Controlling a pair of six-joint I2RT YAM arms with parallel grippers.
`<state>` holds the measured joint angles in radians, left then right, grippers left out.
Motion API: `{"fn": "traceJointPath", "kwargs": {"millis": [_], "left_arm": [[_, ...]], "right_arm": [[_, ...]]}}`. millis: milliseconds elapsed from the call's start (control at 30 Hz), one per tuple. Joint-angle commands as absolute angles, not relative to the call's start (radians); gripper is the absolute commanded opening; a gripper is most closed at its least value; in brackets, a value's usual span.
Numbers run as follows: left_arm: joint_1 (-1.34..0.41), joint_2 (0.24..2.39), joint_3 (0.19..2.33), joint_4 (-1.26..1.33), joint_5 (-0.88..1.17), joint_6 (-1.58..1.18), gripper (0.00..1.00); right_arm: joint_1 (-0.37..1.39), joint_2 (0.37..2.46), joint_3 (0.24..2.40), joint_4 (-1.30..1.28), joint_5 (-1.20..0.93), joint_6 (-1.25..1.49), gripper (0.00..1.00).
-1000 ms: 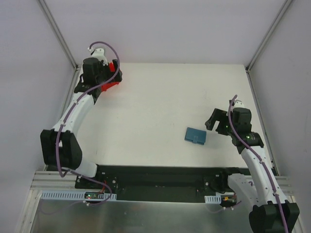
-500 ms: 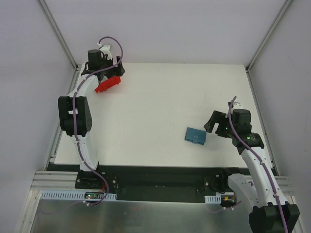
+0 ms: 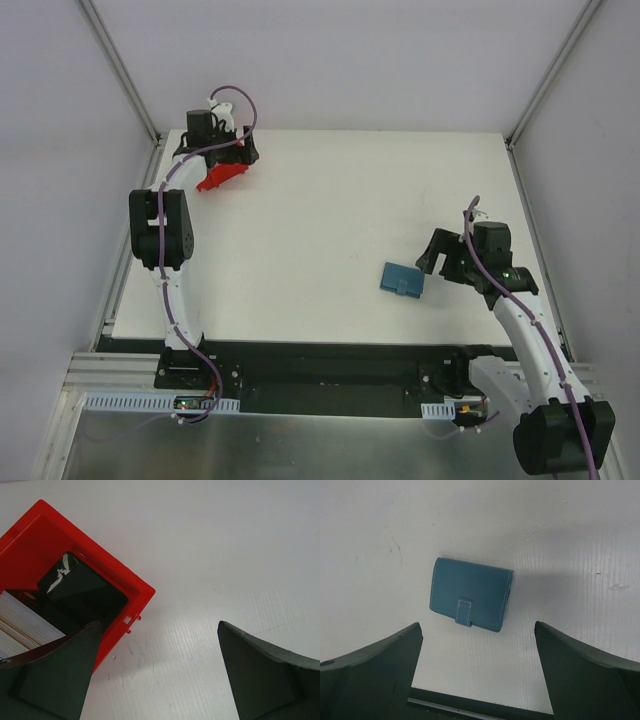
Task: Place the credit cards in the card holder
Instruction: Move the storage box to the center of the board.
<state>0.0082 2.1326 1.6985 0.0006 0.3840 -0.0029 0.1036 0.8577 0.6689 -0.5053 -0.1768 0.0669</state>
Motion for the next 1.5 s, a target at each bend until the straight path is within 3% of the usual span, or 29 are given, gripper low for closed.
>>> {"fn": "traceJointPath", "kwargs": {"millis": [0, 1033, 1467], "left_arm": [[0.015, 2.144, 1.739, 0.003, 0.377, 0.041, 0.99], [0.003, 2.074, 1.598, -0.028, 0.558, -0.101, 0.99], [-0.100, 2.022, 1.531, -0.029, 0.567, -0.160, 0.99]], "right_arm": [[0.107, 0.884, 0.683, -0.486, -0.210, 0.080, 0.96], [0.107, 0.922, 0.640, -0.456, -0.256, 0.120, 0.96], [0.107, 0.899, 0.620, -0.457, -0.256, 0.127, 0.96]]}}
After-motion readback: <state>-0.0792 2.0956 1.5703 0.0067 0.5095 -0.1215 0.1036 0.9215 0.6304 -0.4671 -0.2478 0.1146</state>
